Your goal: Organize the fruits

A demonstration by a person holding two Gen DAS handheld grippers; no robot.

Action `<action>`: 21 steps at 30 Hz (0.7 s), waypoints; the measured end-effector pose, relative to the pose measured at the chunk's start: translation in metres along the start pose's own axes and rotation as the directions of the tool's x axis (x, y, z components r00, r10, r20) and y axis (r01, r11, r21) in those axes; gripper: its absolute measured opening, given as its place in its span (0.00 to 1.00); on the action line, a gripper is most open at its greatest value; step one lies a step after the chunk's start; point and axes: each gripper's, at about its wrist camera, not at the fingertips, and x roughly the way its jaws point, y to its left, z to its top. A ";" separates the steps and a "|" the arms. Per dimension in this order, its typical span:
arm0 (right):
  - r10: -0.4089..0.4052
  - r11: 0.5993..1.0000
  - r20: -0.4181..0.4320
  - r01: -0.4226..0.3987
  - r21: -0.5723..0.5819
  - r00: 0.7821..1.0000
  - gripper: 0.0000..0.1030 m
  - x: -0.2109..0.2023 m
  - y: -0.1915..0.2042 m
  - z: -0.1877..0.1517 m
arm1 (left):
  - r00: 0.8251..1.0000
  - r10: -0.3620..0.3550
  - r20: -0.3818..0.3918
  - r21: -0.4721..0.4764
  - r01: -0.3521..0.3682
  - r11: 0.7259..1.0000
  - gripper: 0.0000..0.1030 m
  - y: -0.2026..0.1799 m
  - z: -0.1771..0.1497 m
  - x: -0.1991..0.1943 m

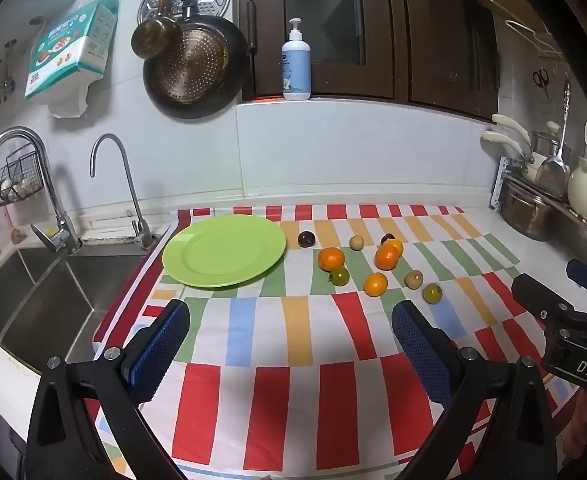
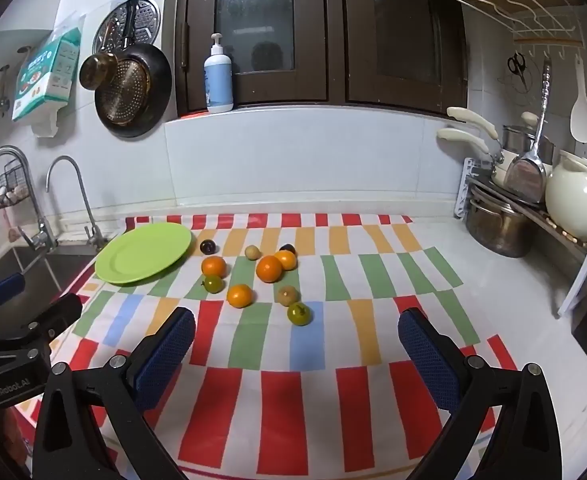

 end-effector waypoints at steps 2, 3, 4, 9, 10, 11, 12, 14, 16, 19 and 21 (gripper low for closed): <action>-0.002 1.000 0.002 0.002 0.004 1.000 0.99 0.000 0.000 0.001 | 1.000 -0.002 0.002 -0.005 0.002 1.000 1.00 0.001 0.000 0.000; -0.004 1.000 0.002 0.004 0.005 1.000 0.99 0.000 0.000 0.001 | 1.000 0.001 0.003 -0.003 -0.001 1.000 1.00 -0.001 0.000 -0.001; -0.005 1.000 0.002 0.005 0.006 1.000 0.99 0.001 0.000 0.002 | 1.000 0.002 0.002 -0.001 -0.002 1.000 1.00 -0.002 0.001 0.001; -0.003 1.000 0.004 0.003 0.006 1.000 0.99 -0.002 -0.001 0.001 | 1.000 0.008 0.010 -0.004 -0.008 1.000 1.00 -0.001 0.002 -0.002; -0.003 1.000 0.005 0.003 0.006 1.000 0.99 -0.002 -0.001 0.001 | 1.000 0.008 0.011 -0.006 -0.008 1.000 1.00 0.000 0.004 -0.002; -0.004 1.000 0.005 0.004 0.005 1.000 0.99 -0.001 -0.002 0.001 | 1.000 0.006 0.012 -0.007 -0.006 1.000 1.00 0.001 0.004 -0.002; -0.004 1.000 0.005 0.004 0.005 1.000 0.99 -0.001 -0.002 0.001 | 1.000 0.003 0.015 -0.008 -0.003 1.000 1.00 0.001 0.004 -0.002; -0.002 1.000 0.007 0.002 0.006 1.000 0.99 -0.002 -0.002 0.001 | 1.000 0.002 0.016 -0.007 -0.002 1.000 1.00 0.001 0.004 -0.003; -0.003 1.000 0.008 0.003 0.005 1.000 0.99 -0.002 -0.001 0.001 | 1.000 0.000 0.015 -0.005 0.000 1.000 1.00 0.000 0.004 -0.002; -0.002 1.000 0.009 0.002 0.005 1.000 0.99 -0.002 -0.002 0.001 | 1.000 0.001 0.016 -0.005 -0.001 1.000 1.00 0.000 0.003 -0.002; -0.004 1.000 0.010 0.004 0.004 1.000 0.99 -0.002 -0.002 0.000 | 1.000 -0.003 0.016 -0.004 0.003 1.000 1.00 0.000 0.003 -0.001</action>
